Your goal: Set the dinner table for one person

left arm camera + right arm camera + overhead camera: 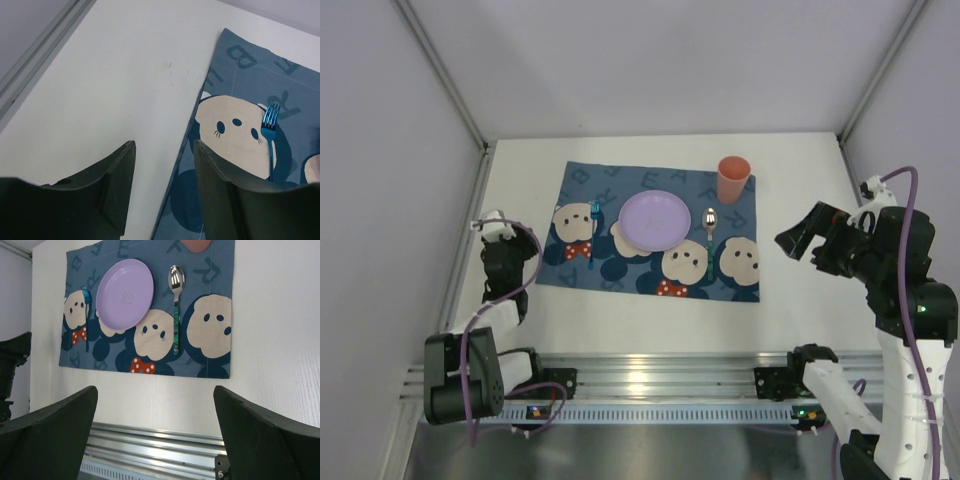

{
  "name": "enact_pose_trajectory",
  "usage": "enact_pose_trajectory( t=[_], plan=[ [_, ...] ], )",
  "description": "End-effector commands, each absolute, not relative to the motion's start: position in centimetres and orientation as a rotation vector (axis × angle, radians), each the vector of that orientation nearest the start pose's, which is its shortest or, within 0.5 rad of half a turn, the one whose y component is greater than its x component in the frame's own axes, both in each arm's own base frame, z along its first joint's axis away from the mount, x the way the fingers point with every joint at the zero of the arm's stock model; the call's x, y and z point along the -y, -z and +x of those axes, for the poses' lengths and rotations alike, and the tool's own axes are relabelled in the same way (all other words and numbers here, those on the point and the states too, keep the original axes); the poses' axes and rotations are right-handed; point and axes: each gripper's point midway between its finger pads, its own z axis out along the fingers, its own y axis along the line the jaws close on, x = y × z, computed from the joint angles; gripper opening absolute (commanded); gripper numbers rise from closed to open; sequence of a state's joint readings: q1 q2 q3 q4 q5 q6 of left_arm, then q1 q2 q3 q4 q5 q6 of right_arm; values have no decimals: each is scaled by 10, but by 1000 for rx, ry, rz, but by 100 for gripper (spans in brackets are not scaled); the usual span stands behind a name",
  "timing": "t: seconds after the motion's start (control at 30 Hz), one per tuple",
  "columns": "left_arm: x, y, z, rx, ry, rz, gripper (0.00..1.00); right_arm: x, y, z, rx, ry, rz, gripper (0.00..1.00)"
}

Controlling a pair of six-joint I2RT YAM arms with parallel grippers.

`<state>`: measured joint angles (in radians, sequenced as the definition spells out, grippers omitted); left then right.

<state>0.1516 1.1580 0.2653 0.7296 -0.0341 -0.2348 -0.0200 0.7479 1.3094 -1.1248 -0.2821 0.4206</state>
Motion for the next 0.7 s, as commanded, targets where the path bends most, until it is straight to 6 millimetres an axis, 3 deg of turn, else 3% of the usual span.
enact_pose_trajectory(
  t=[0.0,0.67],
  plan=[
    [-48,-131,351,-1663,70,-381,55,-66,-336,183,-2064,-555,249,100],
    [-36,-151,335,-1665,116,-346,54,-72,-342,170,-2029,-571,193,100]
  ],
)
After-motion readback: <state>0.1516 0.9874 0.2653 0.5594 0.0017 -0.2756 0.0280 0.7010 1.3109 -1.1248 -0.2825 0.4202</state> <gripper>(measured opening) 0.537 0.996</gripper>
